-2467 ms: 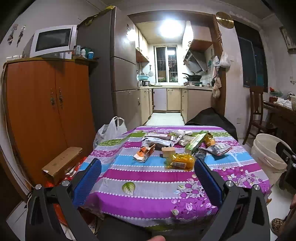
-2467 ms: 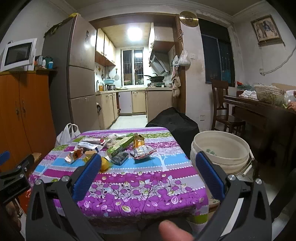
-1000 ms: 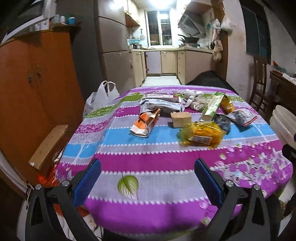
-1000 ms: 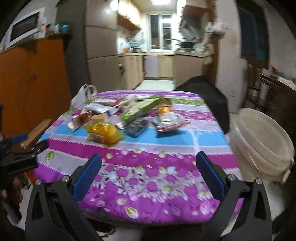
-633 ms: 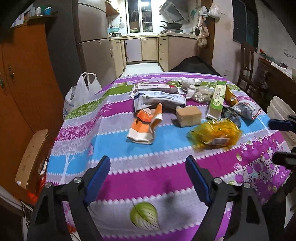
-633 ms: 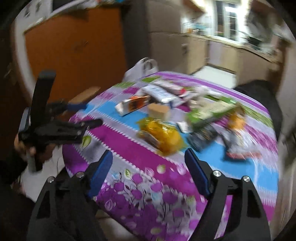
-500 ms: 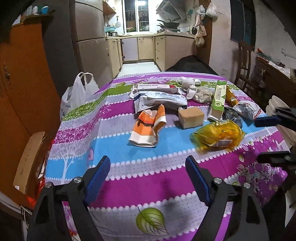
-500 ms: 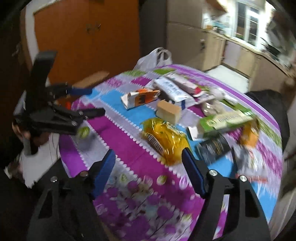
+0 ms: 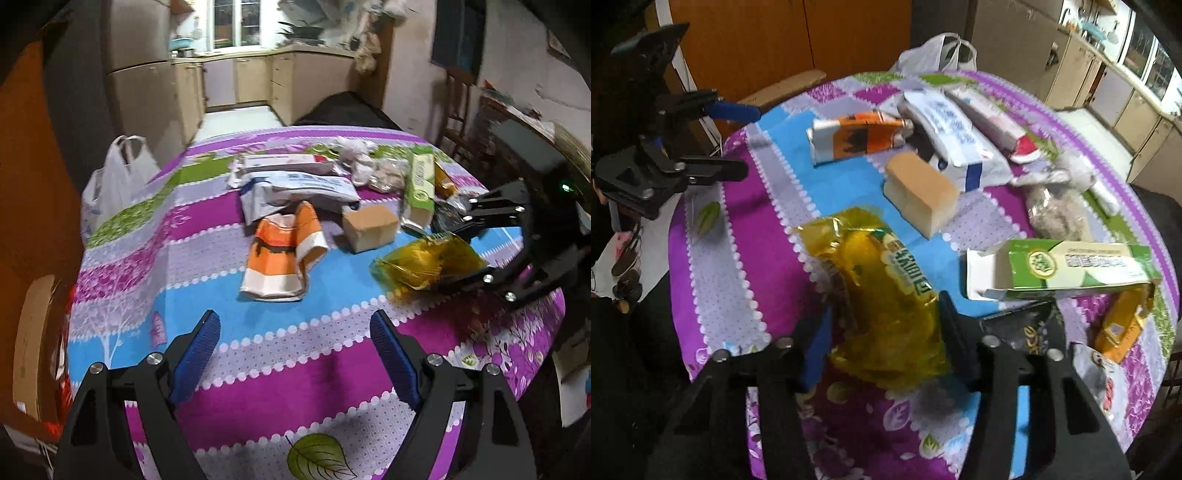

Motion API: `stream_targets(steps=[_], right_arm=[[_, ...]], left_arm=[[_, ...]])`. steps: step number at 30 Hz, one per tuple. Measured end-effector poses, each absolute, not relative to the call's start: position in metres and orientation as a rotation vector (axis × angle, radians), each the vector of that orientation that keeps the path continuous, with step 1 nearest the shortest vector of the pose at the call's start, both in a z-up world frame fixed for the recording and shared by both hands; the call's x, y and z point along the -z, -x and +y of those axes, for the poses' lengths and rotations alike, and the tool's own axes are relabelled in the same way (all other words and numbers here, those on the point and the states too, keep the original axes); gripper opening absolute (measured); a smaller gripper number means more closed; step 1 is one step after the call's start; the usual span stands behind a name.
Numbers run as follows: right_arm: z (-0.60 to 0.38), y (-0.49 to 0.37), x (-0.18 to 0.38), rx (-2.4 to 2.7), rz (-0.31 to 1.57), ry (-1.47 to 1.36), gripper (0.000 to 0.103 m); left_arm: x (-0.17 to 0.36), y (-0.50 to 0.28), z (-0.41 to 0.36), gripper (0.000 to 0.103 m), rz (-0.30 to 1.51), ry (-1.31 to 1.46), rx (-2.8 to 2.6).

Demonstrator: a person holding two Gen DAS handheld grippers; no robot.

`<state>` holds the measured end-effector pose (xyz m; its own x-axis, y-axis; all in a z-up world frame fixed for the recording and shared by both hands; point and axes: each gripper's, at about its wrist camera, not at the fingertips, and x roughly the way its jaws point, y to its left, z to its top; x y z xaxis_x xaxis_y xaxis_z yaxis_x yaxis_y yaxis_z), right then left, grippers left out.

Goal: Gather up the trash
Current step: 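Grasp the yellow snack bag with the right gripper while the left gripper grasps the orange-white wrapper, then carry the yellow bag and orange wrapper over the white bucket with both grippers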

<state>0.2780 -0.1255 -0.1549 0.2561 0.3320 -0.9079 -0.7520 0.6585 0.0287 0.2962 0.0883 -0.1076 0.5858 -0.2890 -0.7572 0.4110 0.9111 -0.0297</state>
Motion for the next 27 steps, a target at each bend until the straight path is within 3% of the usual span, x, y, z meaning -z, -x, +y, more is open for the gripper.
stream_targets(steps=[5, 8, 13, 24, 26, 27], right_arm=[[-0.132, -0.280, 0.156, -0.746, 1.067, 0.338, 0.038], [-0.142, -0.268, 0.150, -0.659, 1.042, 0.273, 0.035], [-0.177, -0.242, 0.132, -0.543, 0.974, 0.075, 0.034], [-0.201, -0.195, 0.135, -0.467, 0.947, -0.103, 0.034], [-0.202, -0.190, 0.135, -0.465, 0.942, -0.124, 0.034], [-0.201, -0.190, 0.136, -0.460, 0.938, -0.129, 0.034]], left_arm=[[0.110, -0.306, 0.080, 0.081, 0.849, -0.190, 0.457], [0.114, -0.316, 0.073, 0.072, 0.853, -0.201, 0.493], [0.132, -0.341, 0.061, 0.048, 0.906, -0.239, 0.485], [0.140, -0.379, 0.064, 0.046, 0.914, -0.148, 0.502], [0.139, -0.379, 0.064, 0.040, 0.909, -0.144, 0.497], [0.139, -0.378, 0.063, 0.027, 0.906, -0.148, 0.487]])
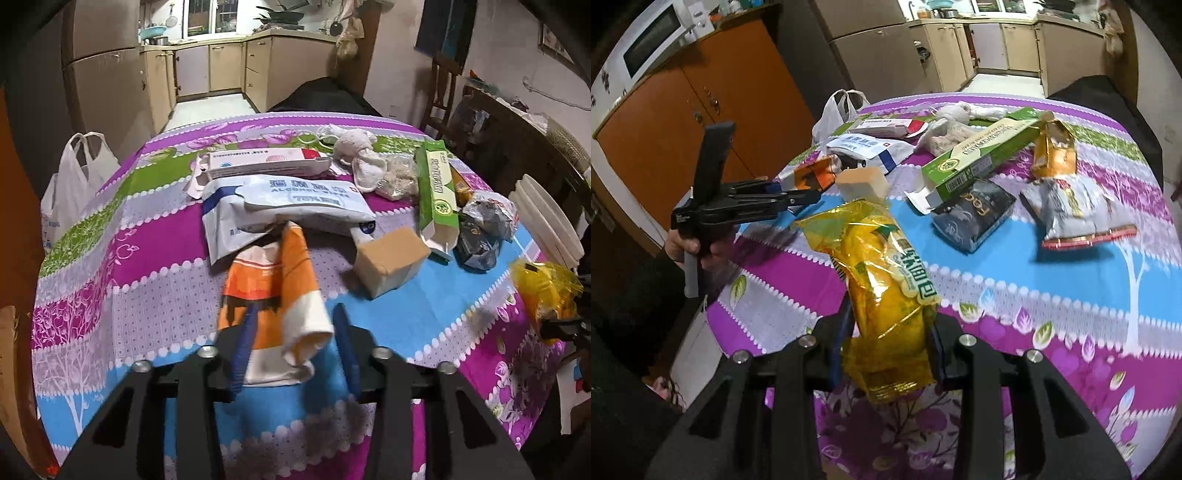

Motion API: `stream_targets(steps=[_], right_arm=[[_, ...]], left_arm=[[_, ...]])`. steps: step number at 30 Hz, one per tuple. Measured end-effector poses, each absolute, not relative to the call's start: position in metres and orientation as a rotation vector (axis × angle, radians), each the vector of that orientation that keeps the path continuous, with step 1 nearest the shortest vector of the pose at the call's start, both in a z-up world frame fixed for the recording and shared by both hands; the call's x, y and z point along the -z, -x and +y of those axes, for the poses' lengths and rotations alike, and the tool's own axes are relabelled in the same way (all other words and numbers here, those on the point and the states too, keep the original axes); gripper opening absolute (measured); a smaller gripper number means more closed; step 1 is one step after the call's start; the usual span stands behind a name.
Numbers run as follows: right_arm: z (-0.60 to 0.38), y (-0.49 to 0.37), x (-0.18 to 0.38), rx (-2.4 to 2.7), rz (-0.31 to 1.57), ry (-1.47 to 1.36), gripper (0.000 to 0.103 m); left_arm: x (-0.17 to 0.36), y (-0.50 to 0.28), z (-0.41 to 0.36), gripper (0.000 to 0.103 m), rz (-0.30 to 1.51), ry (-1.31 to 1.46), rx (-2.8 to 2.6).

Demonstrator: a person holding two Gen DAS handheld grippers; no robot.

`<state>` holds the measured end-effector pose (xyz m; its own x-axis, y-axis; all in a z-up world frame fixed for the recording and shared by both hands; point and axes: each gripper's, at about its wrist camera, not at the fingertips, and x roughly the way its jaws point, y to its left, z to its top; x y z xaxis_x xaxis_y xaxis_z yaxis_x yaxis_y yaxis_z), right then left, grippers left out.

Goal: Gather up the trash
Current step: 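Carry the yellow bag and orange wrapper over the white bucket with both grippers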

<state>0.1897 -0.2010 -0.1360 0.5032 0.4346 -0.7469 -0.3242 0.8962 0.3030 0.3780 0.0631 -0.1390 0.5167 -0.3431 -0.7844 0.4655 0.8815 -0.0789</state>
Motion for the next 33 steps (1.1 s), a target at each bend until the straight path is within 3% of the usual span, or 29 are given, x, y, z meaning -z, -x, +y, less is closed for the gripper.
stream_targets(steps=[1, 2, 10, 17, 26, 33], right_arm=[[-0.202, -0.188, 0.136, -0.455, 0.934, -0.130, 0.034], [-0.203, -0.186, 0.136, -0.450, 0.929, -0.130, 0.034], [-0.214, -0.166, 0.125, -0.413, 0.882, -0.161, 0.033], [-0.255, -0.121, 0.097, -0.216, 0.800, -0.151, 0.033], [-0.378, -0.047, 0.049, 0.245, 0.652, -0.160, 0.033], [-0.482, -0.044, 0.029, 0.434, 0.728, -0.164, 0.033]], left_arm=[[0.138, -0.377, 0.063, 0.015, 0.901, -0.147, 0.481], [0.137, -0.375, 0.065, 0.011, 0.900, -0.130, 0.489], [0.126, -0.327, 0.072, 0.010, 0.910, -0.130, 0.456], [0.082, -0.270, 0.039, 0.010, 0.829, -0.174, 0.533], [0.032, -0.240, -0.146, 0.010, 0.694, -0.272, 0.847], [0.007, -0.242, -0.328, 0.010, 0.703, -0.369, 1.065]])
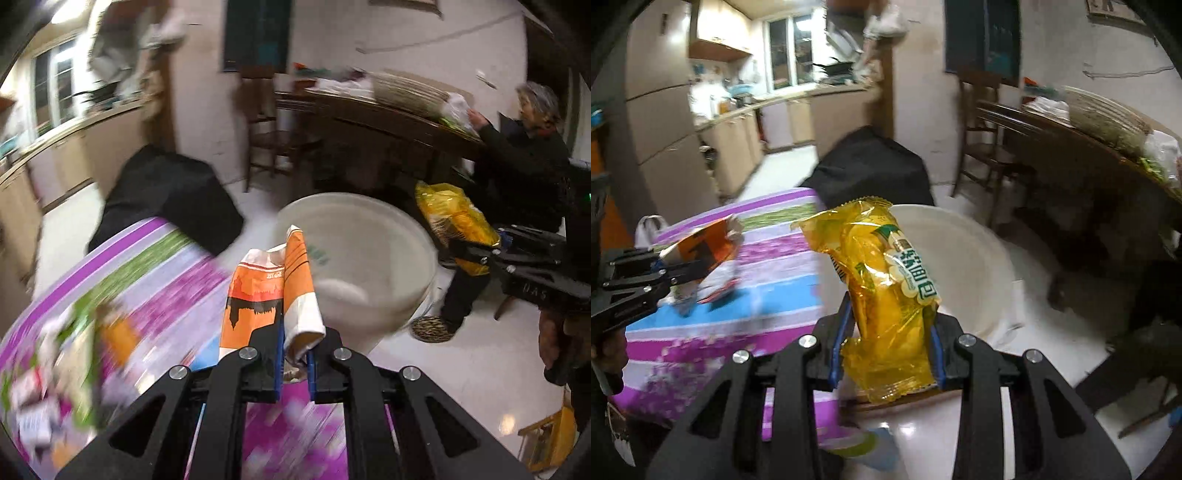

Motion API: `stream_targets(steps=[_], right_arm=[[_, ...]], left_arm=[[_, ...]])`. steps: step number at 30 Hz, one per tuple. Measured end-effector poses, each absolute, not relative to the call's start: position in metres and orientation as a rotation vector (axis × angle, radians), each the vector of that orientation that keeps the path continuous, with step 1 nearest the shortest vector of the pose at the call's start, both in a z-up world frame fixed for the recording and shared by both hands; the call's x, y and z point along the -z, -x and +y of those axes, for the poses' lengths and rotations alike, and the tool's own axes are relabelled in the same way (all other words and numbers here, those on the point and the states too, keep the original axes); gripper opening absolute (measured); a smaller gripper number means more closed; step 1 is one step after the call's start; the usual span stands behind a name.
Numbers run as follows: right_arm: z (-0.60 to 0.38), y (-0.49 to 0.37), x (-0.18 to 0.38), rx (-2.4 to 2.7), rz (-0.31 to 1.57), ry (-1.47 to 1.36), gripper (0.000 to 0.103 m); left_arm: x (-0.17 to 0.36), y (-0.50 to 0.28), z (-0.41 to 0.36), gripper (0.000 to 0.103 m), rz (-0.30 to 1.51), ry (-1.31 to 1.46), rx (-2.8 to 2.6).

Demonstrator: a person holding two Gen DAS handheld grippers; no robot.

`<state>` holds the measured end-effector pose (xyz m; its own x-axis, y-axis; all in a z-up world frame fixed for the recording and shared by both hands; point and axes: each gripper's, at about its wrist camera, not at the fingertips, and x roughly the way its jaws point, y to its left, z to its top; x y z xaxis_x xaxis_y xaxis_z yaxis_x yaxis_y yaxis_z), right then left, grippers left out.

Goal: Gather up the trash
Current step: 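Carry the yellow bag and orange wrapper over the white bucket with both grippers, then open both grippers to drop the bag and wrapper into the bucket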

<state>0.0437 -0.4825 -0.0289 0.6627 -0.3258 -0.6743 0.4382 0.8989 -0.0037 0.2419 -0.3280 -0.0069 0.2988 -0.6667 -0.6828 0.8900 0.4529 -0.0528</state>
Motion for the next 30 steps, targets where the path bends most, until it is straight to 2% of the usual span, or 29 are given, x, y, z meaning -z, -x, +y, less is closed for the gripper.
stream_targets(steps=[7, 12, 21, 27, 29, 30], right_arm=[[-0.544, -0.063, 0.030, 0.462, 0.849, -0.227, 0.033], [-0.567, -0.070, 0.036, 0.464, 0.904, -0.273, 0.033], [-0.588, -0.107, 0.051, 0.431, 0.977, -0.340, 0.033], [-0.590, -0.120, 0.058, 0.428, 0.995, -0.349, 0.034], [-0.592, -0.123, 0.057, 0.430, 0.989, -0.349, 0.039], [-0.595, -0.125, 0.057, 0.432, 0.988, -0.350, 0.048]], left_arm=[[0.003, -0.254, -0.453, 0.010, 0.772, -0.449, 1.131], [0.006, -0.273, -0.497, 0.010, 0.839, -0.488, 1.126], [0.027, -0.291, -0.511, 0.010, 0.950, -0.523, 1.113], [0.039, -0.298, -0.511, 0.011, 0.954, -0.543, 1.078], [0.042, -0.301, -0.511, 0.012, 0.952, -0.545, 1.074], [0.043, -0.302, -0.511, 0.012, 0.957, -0.544, 1.072]])
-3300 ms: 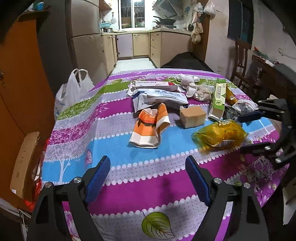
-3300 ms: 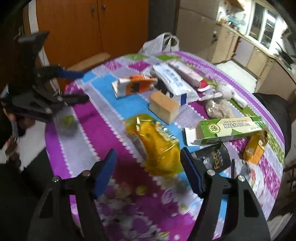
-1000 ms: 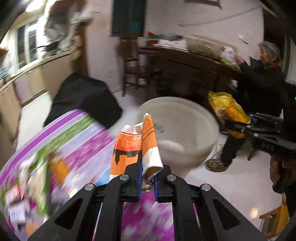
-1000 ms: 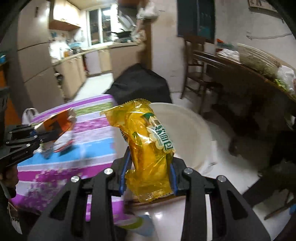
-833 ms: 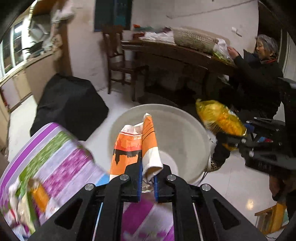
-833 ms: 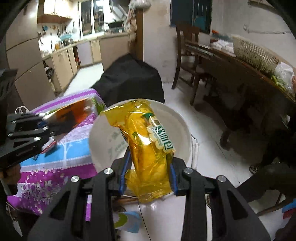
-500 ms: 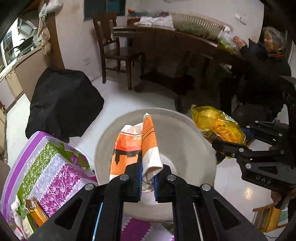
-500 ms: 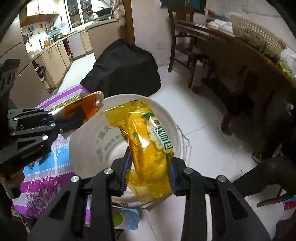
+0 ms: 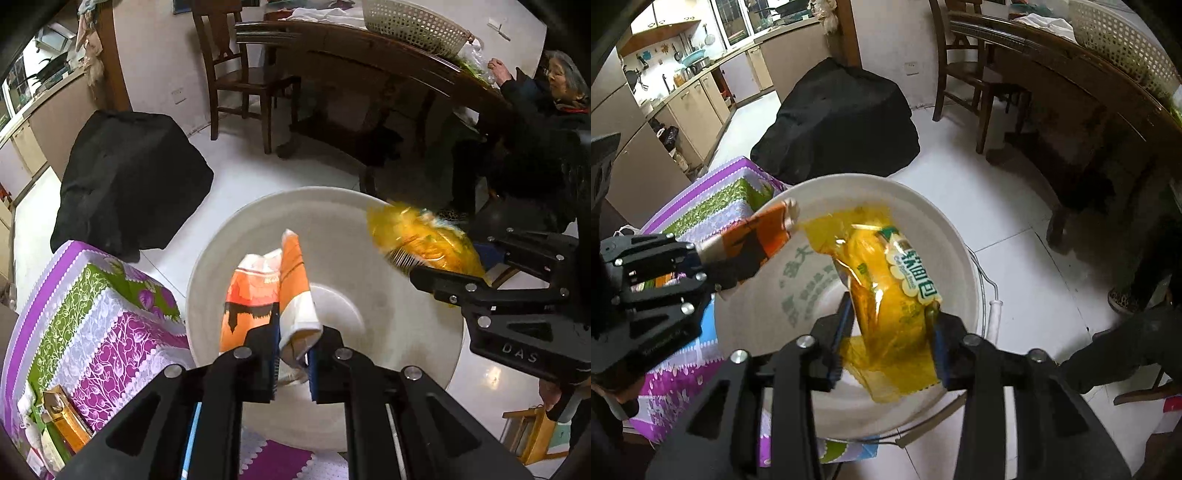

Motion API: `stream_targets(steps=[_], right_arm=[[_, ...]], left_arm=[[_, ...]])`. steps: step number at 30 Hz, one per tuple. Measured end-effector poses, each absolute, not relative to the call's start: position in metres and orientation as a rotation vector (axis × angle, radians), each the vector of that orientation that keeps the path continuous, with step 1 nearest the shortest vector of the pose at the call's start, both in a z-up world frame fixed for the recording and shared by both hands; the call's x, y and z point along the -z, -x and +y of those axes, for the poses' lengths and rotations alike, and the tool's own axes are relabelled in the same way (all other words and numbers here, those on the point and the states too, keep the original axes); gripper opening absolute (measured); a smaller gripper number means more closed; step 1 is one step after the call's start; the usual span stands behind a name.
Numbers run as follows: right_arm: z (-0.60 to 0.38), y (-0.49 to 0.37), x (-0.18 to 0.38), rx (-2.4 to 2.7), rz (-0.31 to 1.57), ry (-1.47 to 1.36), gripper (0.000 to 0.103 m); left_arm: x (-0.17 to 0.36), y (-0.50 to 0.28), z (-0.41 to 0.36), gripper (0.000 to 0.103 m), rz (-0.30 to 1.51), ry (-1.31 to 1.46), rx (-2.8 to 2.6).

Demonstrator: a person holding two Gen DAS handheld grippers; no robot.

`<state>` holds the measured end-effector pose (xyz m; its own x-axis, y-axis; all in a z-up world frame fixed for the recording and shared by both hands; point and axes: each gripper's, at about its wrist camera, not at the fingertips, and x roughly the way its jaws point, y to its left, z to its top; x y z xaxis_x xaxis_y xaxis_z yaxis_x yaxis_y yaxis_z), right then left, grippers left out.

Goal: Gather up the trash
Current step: 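Open both grippers to drop the bag and wrapper into the bucket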

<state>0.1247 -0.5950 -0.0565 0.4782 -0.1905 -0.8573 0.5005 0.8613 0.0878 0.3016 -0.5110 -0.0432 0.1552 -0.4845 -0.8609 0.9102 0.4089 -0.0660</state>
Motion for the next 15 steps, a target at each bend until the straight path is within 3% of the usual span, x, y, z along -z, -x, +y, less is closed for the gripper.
stream_targets(steps=[1, 2, 5, 15], right_arm=[[-0.5932, -0.1245, 0.0551, 0.437, 0.979, -0.344, 0.057], [-0.5927, -0.1246, 0.0530, 0.443, 0.970, -0.333, 0.058], [-0.5966, -0.1248, 0.0500, 0.453, 0.957, -0.326, 0.059], [-0.5982, -0.1181, 0.0519, 0.449, 0.953, -0.326, 0.059]], left_arm=[[0.0439, -0.3023, -0.5112, 0.013, 0.959, -0.542, 1.077], [0.0441, -0.3029, -0.5105, 0.014, 0.956, -0.542, 1.074], [0.0443, -0.3048, -0.5097, 0.024, 0.950, -0.533, 1.070], [0.0387, -0.3050, -0.5029, 0.024, 0.934, -0.509, 1.062]])
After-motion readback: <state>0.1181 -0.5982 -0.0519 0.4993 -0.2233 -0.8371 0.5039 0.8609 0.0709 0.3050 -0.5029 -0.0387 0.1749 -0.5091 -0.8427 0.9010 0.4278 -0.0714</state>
